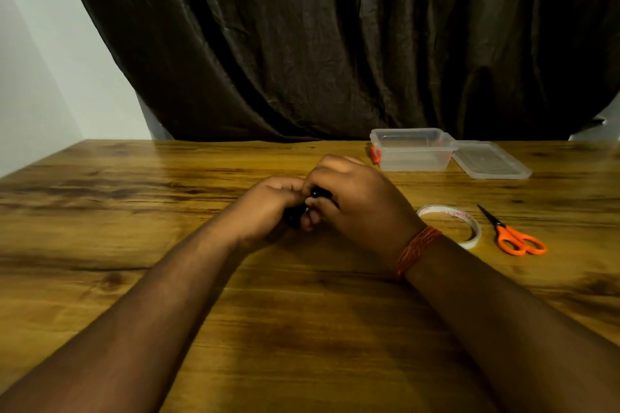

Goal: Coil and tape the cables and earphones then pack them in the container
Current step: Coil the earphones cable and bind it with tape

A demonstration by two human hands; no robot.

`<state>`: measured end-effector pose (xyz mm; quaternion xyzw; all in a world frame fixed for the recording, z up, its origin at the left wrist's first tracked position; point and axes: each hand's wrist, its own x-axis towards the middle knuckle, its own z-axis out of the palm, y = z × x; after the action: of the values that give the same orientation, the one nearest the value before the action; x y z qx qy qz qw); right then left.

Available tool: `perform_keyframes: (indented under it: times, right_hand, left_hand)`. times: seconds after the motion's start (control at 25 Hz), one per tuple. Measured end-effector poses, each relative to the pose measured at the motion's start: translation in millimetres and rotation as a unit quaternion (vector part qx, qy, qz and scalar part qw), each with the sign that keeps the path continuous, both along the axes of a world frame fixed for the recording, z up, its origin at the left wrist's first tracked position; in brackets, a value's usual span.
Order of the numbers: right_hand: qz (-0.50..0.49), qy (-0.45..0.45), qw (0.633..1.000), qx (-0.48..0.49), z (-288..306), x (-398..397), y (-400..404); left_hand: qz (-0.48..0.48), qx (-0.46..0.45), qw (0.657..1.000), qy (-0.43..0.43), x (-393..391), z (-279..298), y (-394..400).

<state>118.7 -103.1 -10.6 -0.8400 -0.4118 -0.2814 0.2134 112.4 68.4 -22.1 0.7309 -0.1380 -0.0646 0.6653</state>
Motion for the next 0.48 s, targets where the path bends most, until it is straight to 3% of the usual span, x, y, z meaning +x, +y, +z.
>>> perform_keyframes:
  times: [0.2,0.48]
  right_hand:
    - [0.037,0.086,0.991,0.098,0,9,-2]
    - [0.070,0.161,0.971,0.163,0,11,-3]
  left_hand:
    - [-0.026,-0.075,0.997,0.027,0,5,8]
    - [-0.035,-0.100,0.992,0.067,-4,11,13]
